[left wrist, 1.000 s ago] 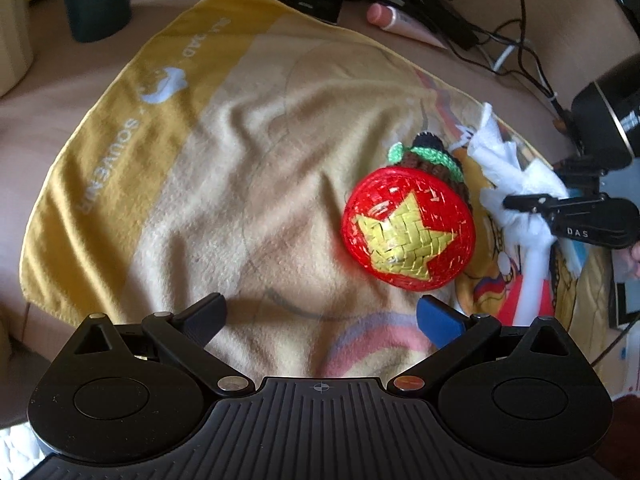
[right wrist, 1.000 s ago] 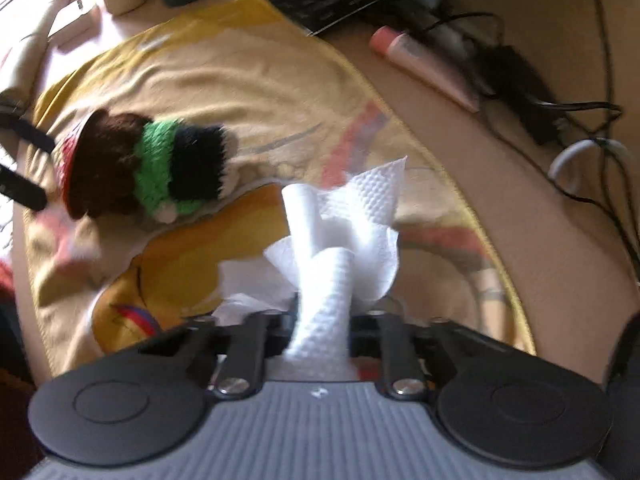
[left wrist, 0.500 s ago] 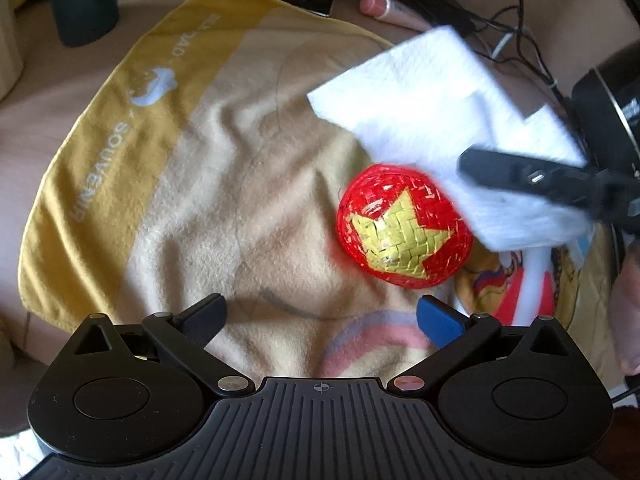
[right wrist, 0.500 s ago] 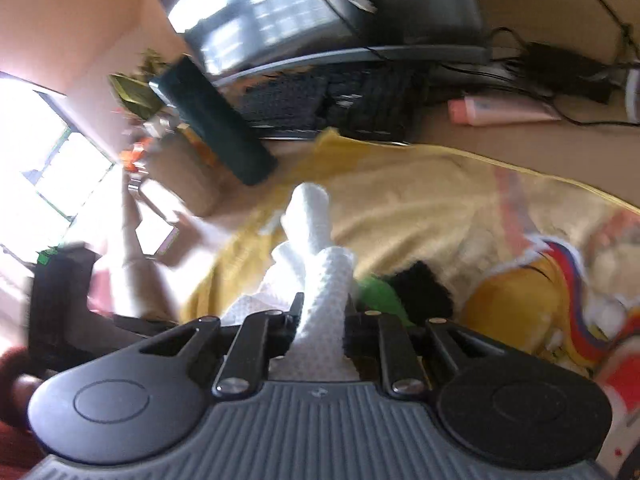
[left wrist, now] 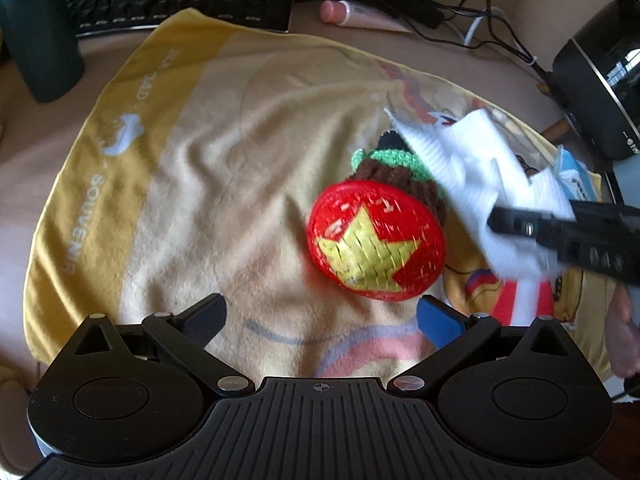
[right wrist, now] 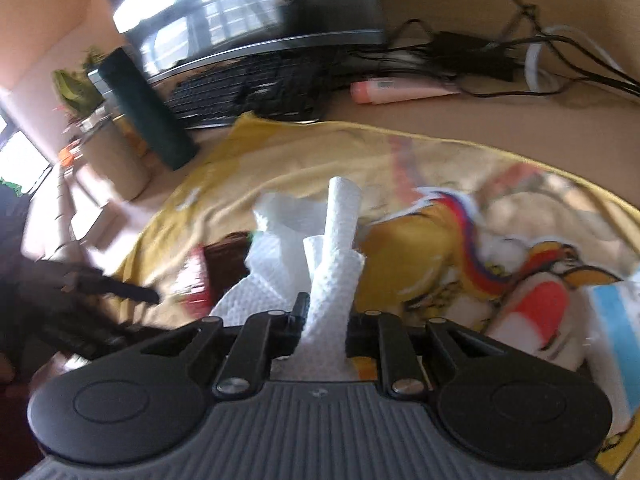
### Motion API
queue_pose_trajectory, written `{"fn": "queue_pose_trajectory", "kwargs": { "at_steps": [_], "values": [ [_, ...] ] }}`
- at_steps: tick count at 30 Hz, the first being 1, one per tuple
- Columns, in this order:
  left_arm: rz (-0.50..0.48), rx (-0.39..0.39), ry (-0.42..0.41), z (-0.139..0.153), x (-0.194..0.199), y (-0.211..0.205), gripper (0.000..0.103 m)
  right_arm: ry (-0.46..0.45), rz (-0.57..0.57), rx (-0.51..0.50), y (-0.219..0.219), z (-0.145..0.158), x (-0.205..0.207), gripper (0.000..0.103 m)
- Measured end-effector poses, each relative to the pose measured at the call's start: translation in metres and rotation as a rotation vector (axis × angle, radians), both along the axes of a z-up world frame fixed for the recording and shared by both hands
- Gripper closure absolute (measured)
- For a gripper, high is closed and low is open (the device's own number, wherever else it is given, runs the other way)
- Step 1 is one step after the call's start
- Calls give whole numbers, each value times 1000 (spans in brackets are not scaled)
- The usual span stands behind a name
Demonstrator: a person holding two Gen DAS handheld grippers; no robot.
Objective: Organize soft objects
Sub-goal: 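Rub the white tissue over the doll's red hat with the right gripper, then grasp the crocheted doll by its body with the left gripper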
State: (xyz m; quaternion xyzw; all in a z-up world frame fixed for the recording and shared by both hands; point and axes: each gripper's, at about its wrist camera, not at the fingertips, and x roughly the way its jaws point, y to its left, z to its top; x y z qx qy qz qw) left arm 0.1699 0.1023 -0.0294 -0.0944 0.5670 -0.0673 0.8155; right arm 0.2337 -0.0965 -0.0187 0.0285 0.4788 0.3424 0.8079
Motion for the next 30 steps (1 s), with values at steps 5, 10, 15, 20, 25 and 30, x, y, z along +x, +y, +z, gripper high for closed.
{"fn": "queue_pose_trajectory", "kwargs": {
  "at_steps": [5,10,15,20,25,30],
  "values": [
    [-66,51,-39,12,1,-2,0,18,167,-8,26,-1,-17,85],
    [-113,93,-77,26,5,-10,0,18,242,-42,39,-2,-28,81],
    [-139,91,-79,26,8,-17,0,-30,137,-100,29,-1,-13,58],
    [-140,80,-61,21,9,-18,0,-110,66,-113,23,6,-1,71],
    [-109,58,-33,17,7,-4,0,-106,78,-80,28,7,-1,94],
    [14,25,6,11,9,31,0,-87,75,-53,21,11,0,94]
  ]
}}
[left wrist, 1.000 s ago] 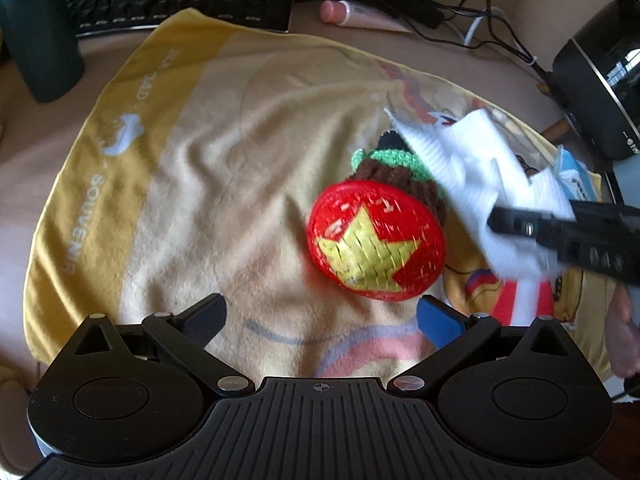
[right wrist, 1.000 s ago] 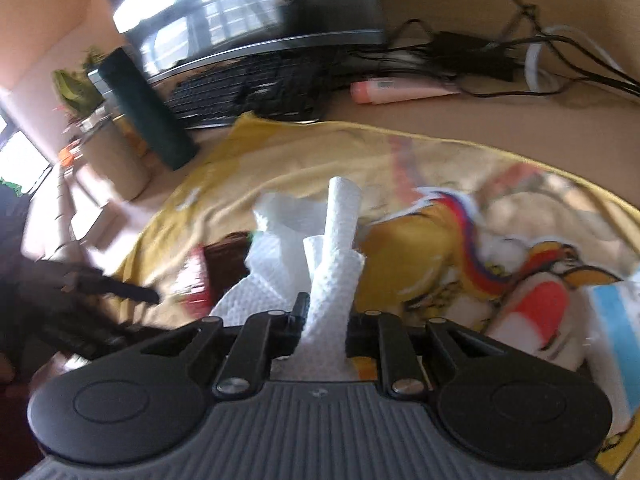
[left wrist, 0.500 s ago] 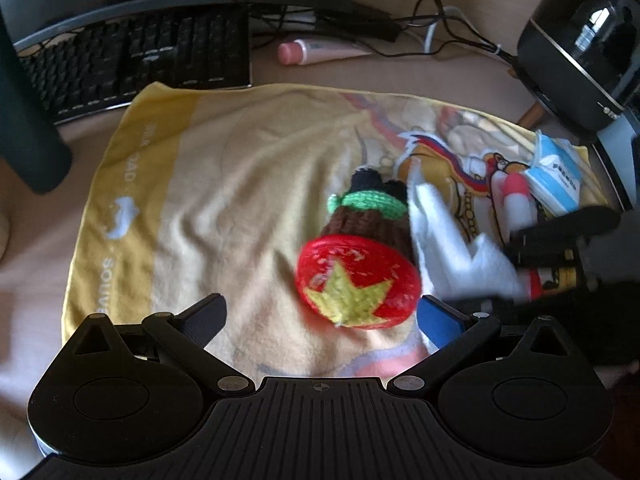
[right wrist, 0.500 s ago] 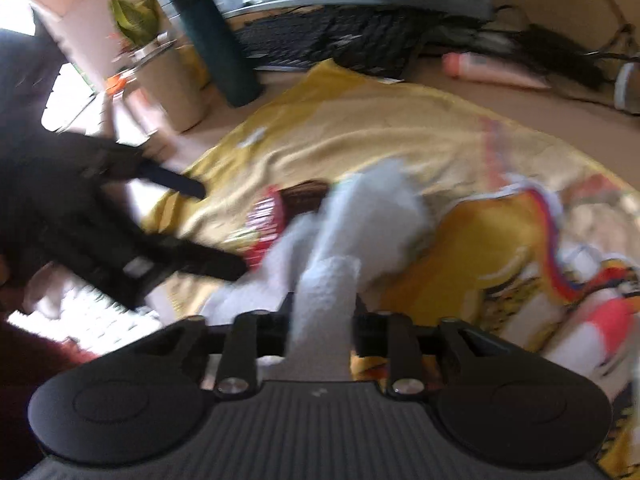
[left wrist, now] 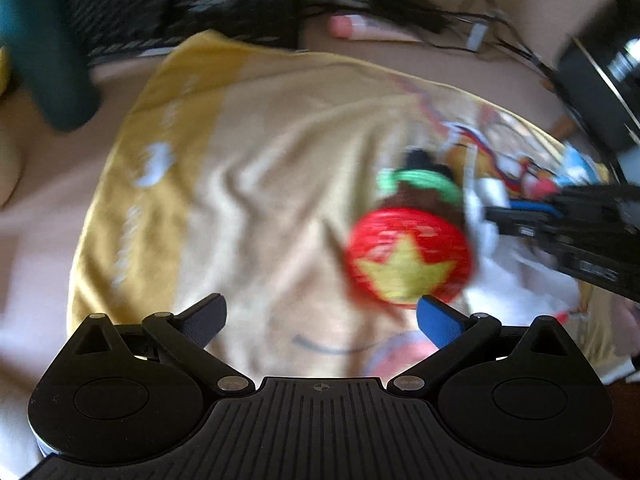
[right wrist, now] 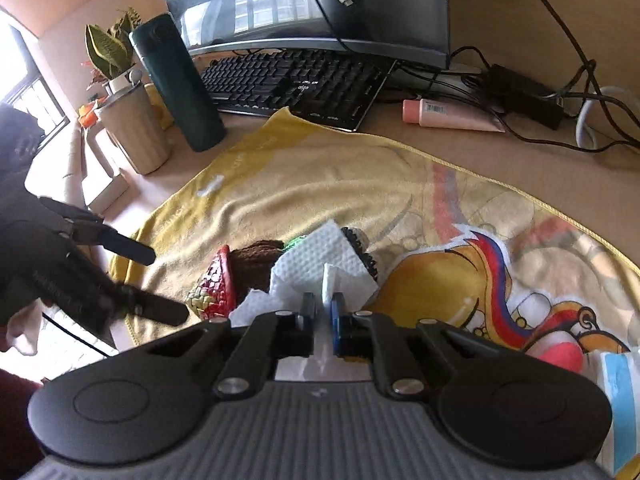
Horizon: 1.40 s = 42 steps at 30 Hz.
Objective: Organize soft objects
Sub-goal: 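Grasp the crocheted doll by its body with the left gripper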
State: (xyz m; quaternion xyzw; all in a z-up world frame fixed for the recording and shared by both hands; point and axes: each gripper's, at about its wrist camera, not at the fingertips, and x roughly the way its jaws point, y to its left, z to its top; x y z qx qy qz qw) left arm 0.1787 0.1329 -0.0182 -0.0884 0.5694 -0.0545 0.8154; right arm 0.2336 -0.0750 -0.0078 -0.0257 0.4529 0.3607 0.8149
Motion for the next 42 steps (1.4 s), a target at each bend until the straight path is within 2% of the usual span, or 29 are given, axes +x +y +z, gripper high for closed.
{"fn": "queue_pose_trajectory", "kwargs": {
  "at_steps": [1,3,4,5,7,9,10,11,12,13,15,17,20,22,25,29,32,35,38,42],
  "values": [
    [27,-9,8,-1,0,7,0,15,10,12,-2,1,1,91],
    [65,-35,10,-1,1,17,0,18,45,-13,-3,1,-2,74],
    [77,-47,9,0,2,20,0,14,69,-32,-1,0,-6,53],
    [83,-55,7,0,3,22,0,11,96,-49,1,-1,-9,43],
    [86,-62,8,0,5,21,0,9,153,-80,6,-4,-16,41],
    [78,-65,12,-2,8,17,0,1,203,-119,15,-10,-20,45],
    [72,-70,12,-2,8,15,0,-1,222,-150,20,-14,-22,58],
    [63,-76,14,-3,9,13,0,-5,233,-181,24,-19,-22,83],
    [57,-78,16,-3,8,12,0,-14,239,-205,25,-21,-22,94],
    [54,-76,16,-3,7,12,0,-30,231,-208,23,-19,-21,95],
    [56,-82,17,-5,5,13,0,-47,178,-173,15,-8,-13,95],
    [76,-112,24,-8,3,18,0,-54,115,-89,9,9,0,95],
    [104,-198,43,-15,2,23,0,40,58,101,9,20,21,95],
    [105,-252,50,-19,3,21,0,105,49,183,17,15,33,95],
    [100,-359,67,-25,8,18,0,129,26,139,23,1,39,95],
    [137,-567,73,-32,16,21,0,124,-13,57,-2,-4,38,95],
    [169,-653,86,-39,29,21,0,160,-50,45,-17,-12,35,92],
    [150,-647,109,-41,45,13,0,195,-78,67,-20,-23,31,92],
    [122,-604,119,-39,59,3,0,231,-87,106,-18,-30,25,92],
    [98,-592,69,-28,66,3,0,230,-97,95,-14,-33,26,92]
  ]
}}
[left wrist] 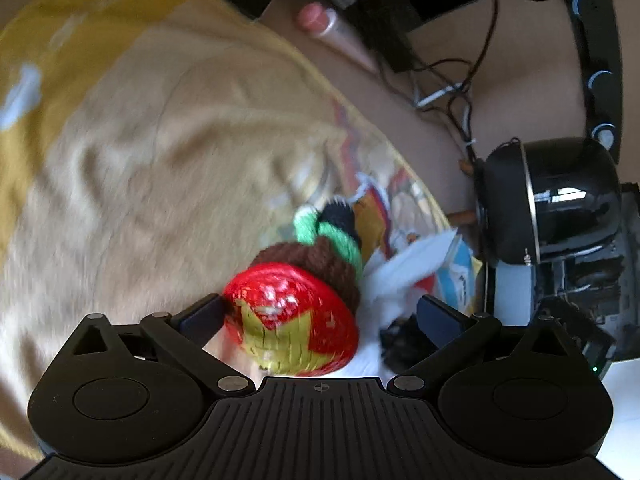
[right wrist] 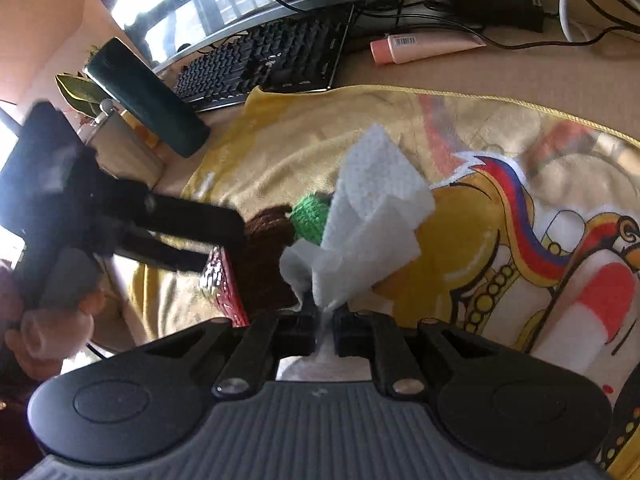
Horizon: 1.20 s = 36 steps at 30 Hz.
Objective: Organize soft objects
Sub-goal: 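Grasp the crocheted doll by its body with the left gripper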
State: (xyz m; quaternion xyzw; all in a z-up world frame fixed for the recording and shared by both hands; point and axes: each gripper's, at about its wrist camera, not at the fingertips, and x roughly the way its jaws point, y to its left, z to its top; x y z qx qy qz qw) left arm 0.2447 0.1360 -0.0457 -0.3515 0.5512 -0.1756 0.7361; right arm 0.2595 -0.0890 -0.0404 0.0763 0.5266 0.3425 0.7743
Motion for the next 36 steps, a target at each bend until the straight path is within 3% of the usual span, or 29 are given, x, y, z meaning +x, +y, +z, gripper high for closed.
{"fn": "queue_pose_trajectory", "kwargs": {
  "at_steps": [3,4,6,8,12,15,19,22,24,27,30,31,32,33,36],
  "values": [
    [34,-31,20,-2,6,14,0,-37,10,-10,-5,10,3,91],
    [47,-36,28,-2,6,19,0,-73,14,-42,-7,13,2,84],
    [36,10,4,4,10,21,0,-140,22,-110,-12,20,-1,81],
    [-18,103,-37,14,16,15,0,-146,8,-120,-18,20,-3,81],
    [-253,320,-158,29,43,-24,0,-113,-42,-86,-27,15,-1,87],
    [-463,426,-179,26,63,-59,0,-91,-81,-51,-34,13,-2,87],
    [-589,529,-150,10,79,-92,0,-82,-150,0,-52,16,-10,87],
    [-702,674,-253,5,66,-116,0,-92,-211,26,-68,20,-16,85],
    [-779,726,-332,6,52,-130,0,-100,-247,36,-77,23,-19,85],
    [-868,729,-387,7,29,-141,0,-108,-295,38,-89,26,-24,85],
    [-880,774,-454,1,12,-141,2,-101,-323,34,-92,25,-26,85],
    [-860,781,-466,-1,9,-139,10,-98,-326,32,-91,25,-26,85],
    [-808,773,-467,-1,9,-134,15,-101,-326,27,-90,26,-27,85],
    [-748,761,-465,1,11,-128,28,-106,-321,24,-88,28,-27,85],
    [-588,718,-456,3,13,-111,31,-129,-296,18,-80,34,-28,85]
  ]
}}
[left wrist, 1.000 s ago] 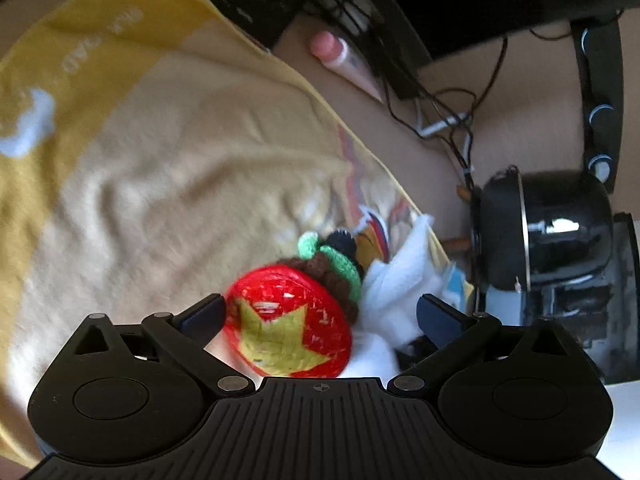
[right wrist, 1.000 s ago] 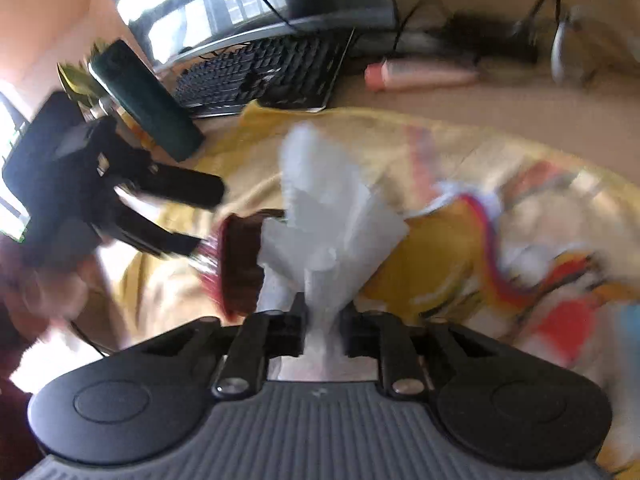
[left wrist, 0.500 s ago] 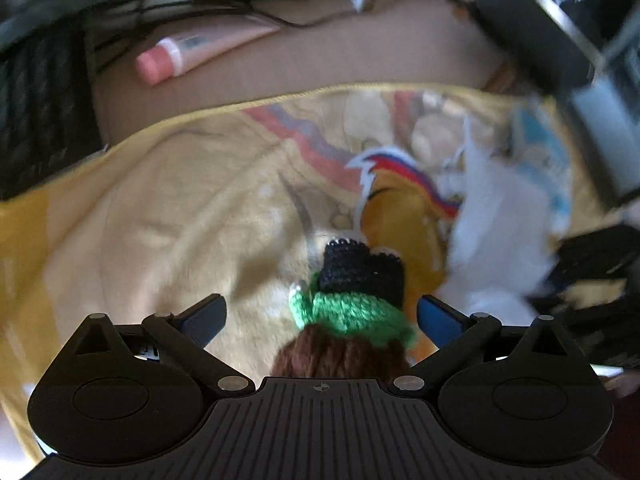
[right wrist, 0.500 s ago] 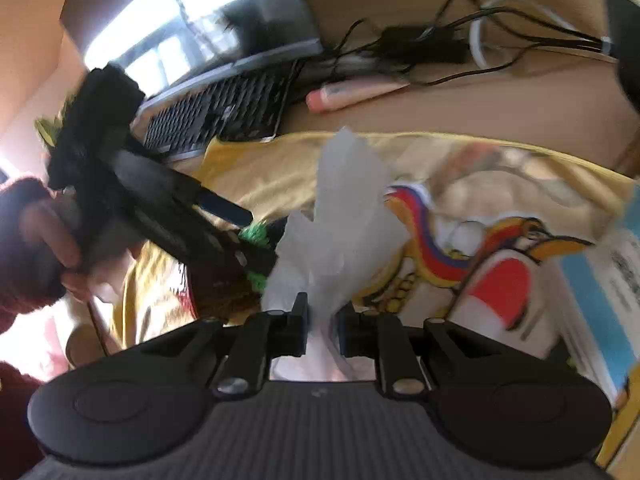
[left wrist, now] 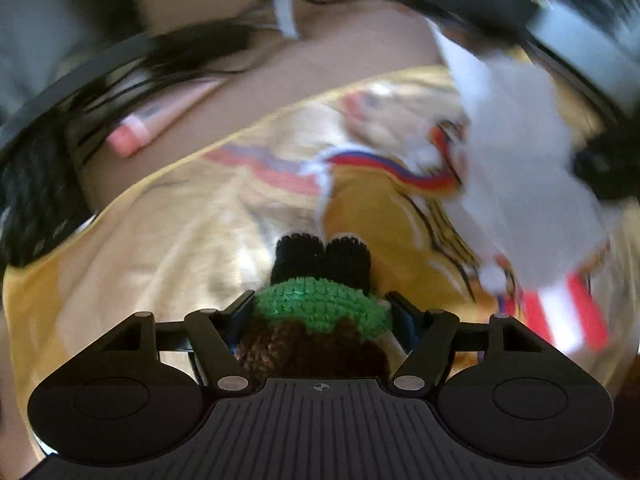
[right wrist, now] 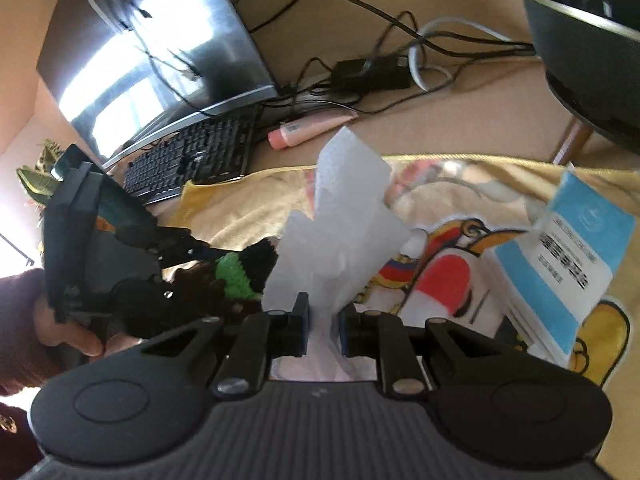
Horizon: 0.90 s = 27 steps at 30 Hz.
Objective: Organize soft objects
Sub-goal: 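Grasp the crocheted doll by its body with the left gripper, then lift the doll with the left gripper while the right gripper wipes its hat with tissue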
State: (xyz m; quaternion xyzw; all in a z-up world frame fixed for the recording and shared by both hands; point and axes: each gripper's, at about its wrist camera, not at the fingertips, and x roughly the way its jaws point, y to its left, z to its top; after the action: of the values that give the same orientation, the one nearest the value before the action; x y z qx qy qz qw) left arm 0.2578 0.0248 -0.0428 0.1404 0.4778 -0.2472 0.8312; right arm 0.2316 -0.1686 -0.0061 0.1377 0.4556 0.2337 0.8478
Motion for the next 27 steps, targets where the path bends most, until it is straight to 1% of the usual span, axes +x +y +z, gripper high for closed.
{"fn": "queue_pose_trajectory", "kwargs": {
  "at_steps": [3,6,7,9,11,12,14,15,16,18,20,22,24,26,27],
  "values": [
    [94,-74,-83,13,-16,11,32,-32,27,-20,11,11,3,85],
    [161,-164,-246,33,-50,25,32,-70,55,7,21,26,9,85],
    [180,-180,-306,38,-63,29,32,-78,60,20,24,31,12,85],
    [208,-216,-404,44,-88,35,32,-91,70,73,31,45,18,85],
    [226,-236,-471,48,-109,40,32,-94,109,145,43,58,24,86],
    [231,-231,-490,48,-115,40,32,-94,130,180,50,65,27,86],
    [240,-215,-475,41,-117,39,31,-95,172,252,63,78,34,86],
    [244,-207,-464,36,-117,39,31,-99,197,257,72,80,34,86],
    [253,-212,-442,34,-116,40,34,-113,223,233,83,82,33,86],
    [266,-234,-406,33,-110,44,41,-174,259,148,102,86,27,86],
    [270,-248,-416,34,-105,44,41,-240,282,74,113,88,21,86],
    [266,-262,-425,37,-97,43,41,-286,302,-1,120,91,18,86],
    [263,-275,-418,36,-93,40,41,-301,305,-58,120,90,19,86],
    [265,-283,-397,34,-88,41,39,-292,287,-97,116,88,18,86],
    [270,-288,-387,36,-87,44,36,-285,273,-110,112,86,19,86]
  ]
}}
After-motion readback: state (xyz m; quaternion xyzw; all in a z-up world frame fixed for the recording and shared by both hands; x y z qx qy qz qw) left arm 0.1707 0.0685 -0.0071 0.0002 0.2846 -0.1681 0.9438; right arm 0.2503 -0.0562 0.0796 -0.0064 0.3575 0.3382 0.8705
